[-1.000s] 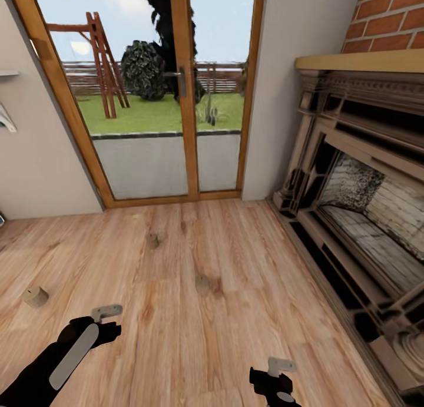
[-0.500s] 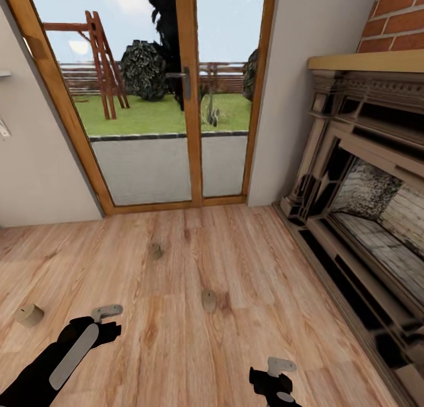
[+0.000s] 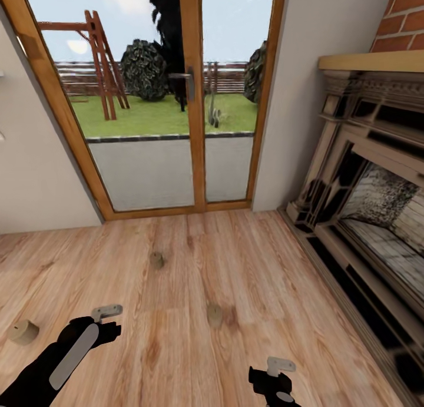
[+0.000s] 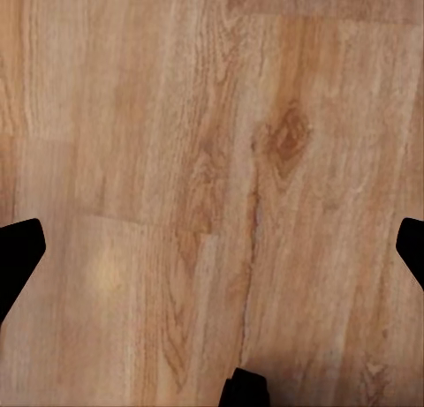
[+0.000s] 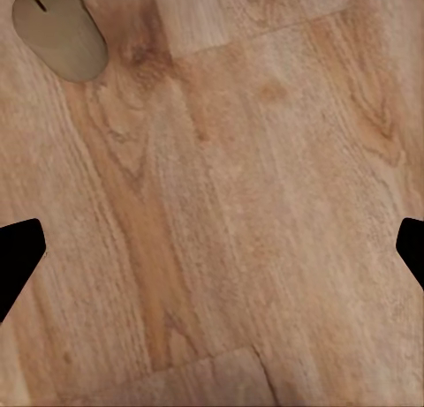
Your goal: Place each of the two pumpkins and all three candles from the living room inside a cabinet in the living room (use any cabinet), then make sure every cabinet is closed, and position the cauldron so it is next to a table in the living room.
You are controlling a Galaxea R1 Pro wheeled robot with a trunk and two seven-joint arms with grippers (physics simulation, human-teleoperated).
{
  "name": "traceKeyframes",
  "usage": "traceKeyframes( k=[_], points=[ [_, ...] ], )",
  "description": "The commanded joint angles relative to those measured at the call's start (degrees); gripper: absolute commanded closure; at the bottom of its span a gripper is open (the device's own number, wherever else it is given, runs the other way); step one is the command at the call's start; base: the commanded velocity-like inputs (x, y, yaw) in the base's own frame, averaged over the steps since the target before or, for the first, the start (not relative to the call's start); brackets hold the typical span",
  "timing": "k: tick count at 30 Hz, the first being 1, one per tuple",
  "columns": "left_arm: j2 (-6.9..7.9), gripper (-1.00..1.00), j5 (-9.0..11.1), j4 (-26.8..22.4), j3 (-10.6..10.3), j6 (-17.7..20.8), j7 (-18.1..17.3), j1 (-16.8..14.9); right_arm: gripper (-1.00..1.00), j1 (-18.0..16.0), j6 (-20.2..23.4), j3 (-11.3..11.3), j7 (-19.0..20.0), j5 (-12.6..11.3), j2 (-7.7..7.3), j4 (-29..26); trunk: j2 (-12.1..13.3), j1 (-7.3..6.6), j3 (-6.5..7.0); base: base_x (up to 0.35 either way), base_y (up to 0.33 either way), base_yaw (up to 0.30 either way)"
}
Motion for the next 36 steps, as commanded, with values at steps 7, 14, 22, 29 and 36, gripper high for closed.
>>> traceKeyframes(
  k=[7, 14, 22, 29, 36],
  points=[
    [0.07, -1.0, 0.6, -0.1, -0.2, 0.0, 0.6, 0.0, -1.0, 0.0, -0.5, 0.6, -0.3, -0.5, 0.19, 0.1, 0.0, 0.02, -0.05, 0.052, 0.006, 0.0],
    [0.07, -1.0, 0.6, -0.1, -0.2, 0.0, 0.6, 0.0, -1.0, 0.0, -0.7, 2.6, -0.3, -0.6, 0.19, 0.0, 0.0, 0.02, -0.05, 0.079, 0.049, 0.0],
    [0.07, -1.0, 0.6, -0.1, -0.2, 0.1, 0.6, 0.0, -1.0, 0.0, -0.8, 3.1, -0.3, -0.6, 0.19, -0.1, 0.0, 0.02, -0.05, 0.162, 0.1, 0.0],
    [0.07, -1.0, 0.6, -0.1, -0.2, 0.0, 0.6, 0.0, -1.0, 0.0, -0.8, 3.1, -0.3, -0.6, 0.26, -0.1, 0.0, 0.02, 0.06, 0.225, 0.12, 0.02],
    [-0.02, -1.0, 0.6, -0.1, -0.2, 0.0, 0.6, 0.0, -1.0, 0.0, -0.8, 3.2, -0.3, -0.6, 0.28, -0.1, 0.0, 0.02, 0.53, 0.131, 0.007, 0.108]
  ],
)
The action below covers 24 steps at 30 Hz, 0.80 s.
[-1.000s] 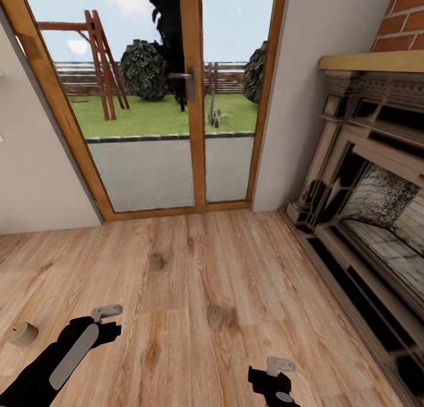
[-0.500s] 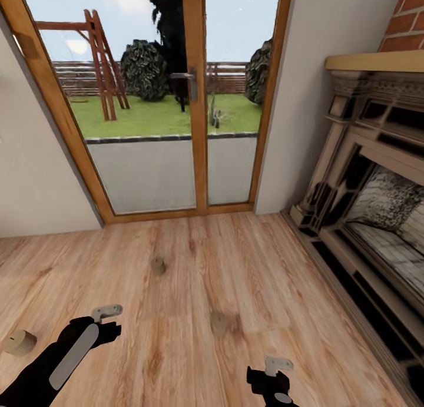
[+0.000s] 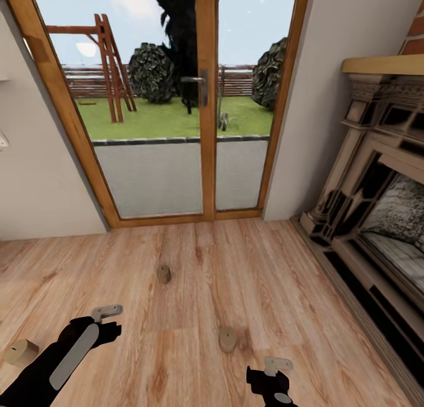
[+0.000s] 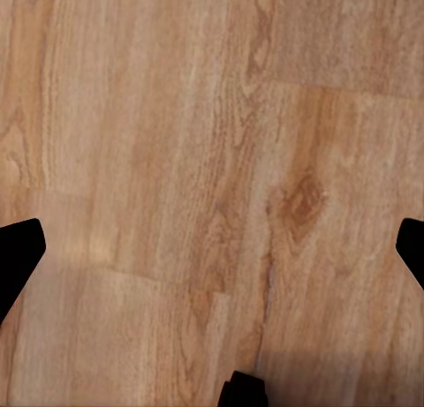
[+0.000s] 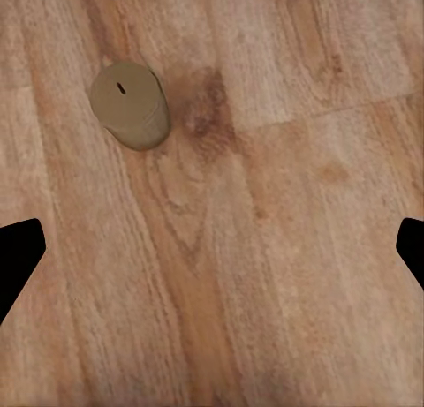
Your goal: Place each of the two pumpkins and all three candles from the living room inside a cabinet in the living room (use any cabinet), then make sure every cabinet is closed, and position the cauldron so it is next to a table in the living room.
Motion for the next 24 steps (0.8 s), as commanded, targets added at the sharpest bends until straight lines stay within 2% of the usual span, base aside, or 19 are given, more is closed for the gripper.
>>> traceKeyframes(
  k=[1, 8, 24],
  points=[
    [0.07, -1.0, 0.6, -0.1, -0.2, 0.0, 0.6, 0.0, -1.0, 0.0, -0.2, 0.5, -0.3, -0.5, 0.0, 0.0, 0.0, 0.0, -0.03, 0.016, 0.001, 0.032],
    [0.1, -1.0, 0.6, 0.0, -0.2, 0.0, 0.6, -0.1, -1.0, 0.0, -0.2, 0.5, -0.3, -0.5, 0.0, 0.0, 0.0, 0.0, 0.03, 0.064, 0.045, 0.047],
    [0.65, -1.0, 0.5, -0.1, -0.2, 0.1, 0.5, -0.3, -1.0, 0.0, -0.2, 0.5, -0.3, -0.5, 0.0, 0.0, 0.0, 0.0, 0.4, 0.135, 0.09, 0.261]
  ],
)
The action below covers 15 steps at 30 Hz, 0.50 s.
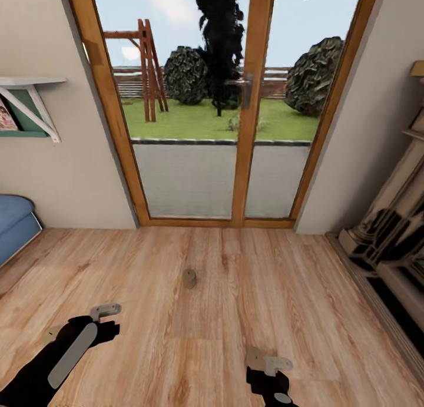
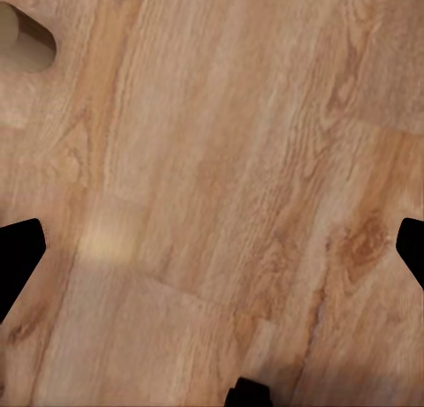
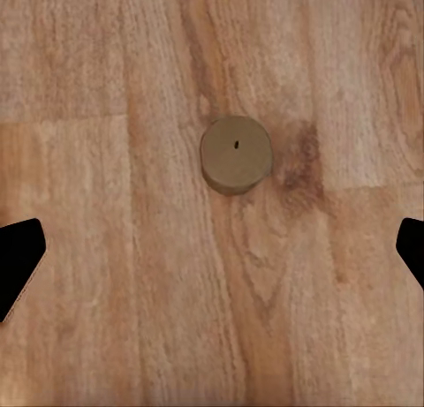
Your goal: Place each of the two pumpkins and all three candles from the living room inside a cabinet in the living room (use any cabinet), then make sure every cabinet is closed, and position the cauldron so it is next to a table in the living room.
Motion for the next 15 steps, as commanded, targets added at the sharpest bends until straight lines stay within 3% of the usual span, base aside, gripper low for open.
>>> traceKeyframes(
  k=[1, 6, 15],
  points=[
    [0.04, -1.0, 0.5, 0.0, -0.2, 0.0, 0.6, -0.1, -1.0, 0.0, -0.2, 0.5, -0.3, -0.5, -0.01, 0.0, 0.0, 0.01, -0.03, 0.1, 0.033, 0.179],
    [-0.19, -1.0, -0.5, 0.0, -0.2, 0.0, 0.6, -0.1, -1.0, 0.0, -0.2, 0.5, -0.3, -0.6, -0.01, -0.6, 0.0, 0.01, -0.01, 0.22, 0.02, 0.05],
    [-0.49, -1.0, -1.4, 0.0, -0.3, 0.0, 0.6, -0.1, -1.0, 0.0, -0.2, 0.6, -0.3, -0.6, -0.01, -0.7, 0.0, 0.01, -0.01, 0.221, -0.156, 0.003]
  ],
)
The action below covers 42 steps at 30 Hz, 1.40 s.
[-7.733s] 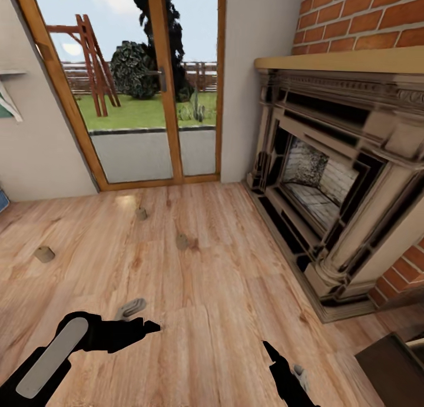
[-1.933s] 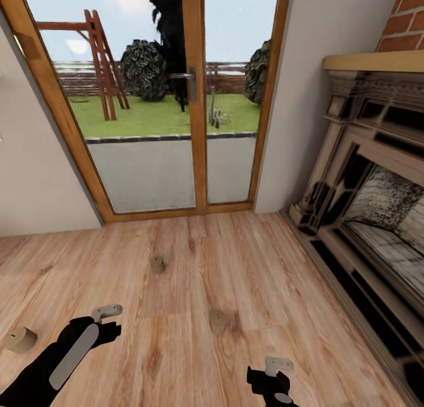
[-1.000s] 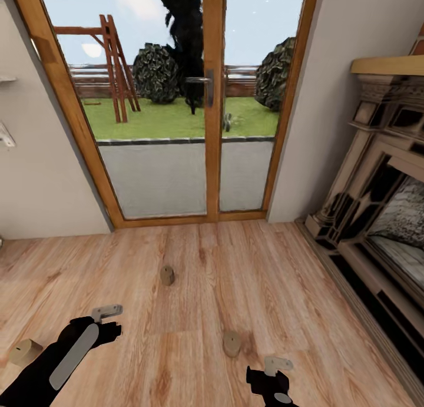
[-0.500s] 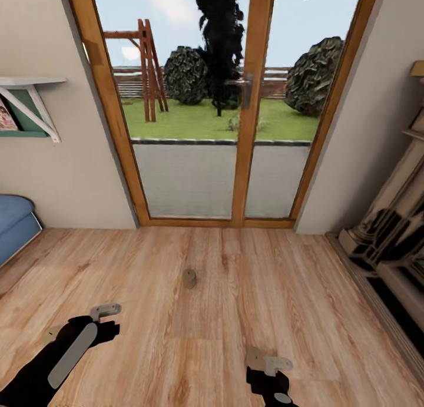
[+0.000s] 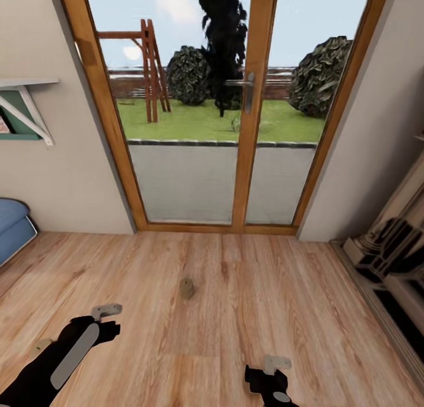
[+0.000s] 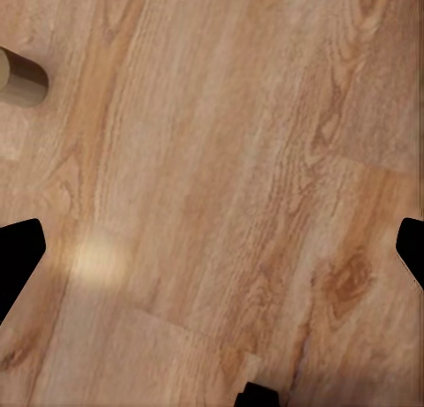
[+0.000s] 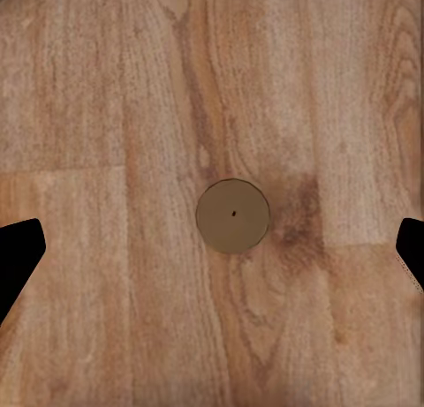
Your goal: Place each of the two pumpkins and all three candles from the living room inside a cabinet in the living room (use any cabinet), then make sure every cabinet is closed, and position the cauldron so it is next to a table in the living room.
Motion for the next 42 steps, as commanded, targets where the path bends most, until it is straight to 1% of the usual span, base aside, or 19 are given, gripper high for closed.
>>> traceKeyframes(
  k=[1, 11, 29, 42],
  points=[
    [0.06, -1.0, 0.6, -0.1, -0.2, 0.0, 0.6, 0.0, -1.0, 0.0, -0.2, 0.5, -0.3, -0.5, -0.01, 0.0, 0.0, 0.02, -0.05, 0.16, -0.042, 0.0],
    [0.04, -1.0, 0.6, 0.0, -0.2, 0.0, 0.6, 0.0, -1.0, 0.0, -0.2, 0.5, -0.3, -0.5, -0.01, 0.0, 0.0, 0.02, -0.05, 0.072, 0.041, 0.0],
    [0.04, -1.0, 0.5, 0.0, -0.3, 0.0, 0.6, 0.0, -1.0, 0.0, -0.2, 0.5, -0.3, -0.5, -0.01, 0.0, 0.0, 0.02, -0.05, 0.166, -0.005, 0.0],
    [0.03, -1.0, 0.2, -0.3, -0.3, 0.0, 0.6, 0.0, -1.0, 0.0, -0.2, 0.5, -0.3, -0.5, -0.08, 0.0, 0.0, 0.02, -0.05, 0.016, -0.022, 0.0]
  ],
)
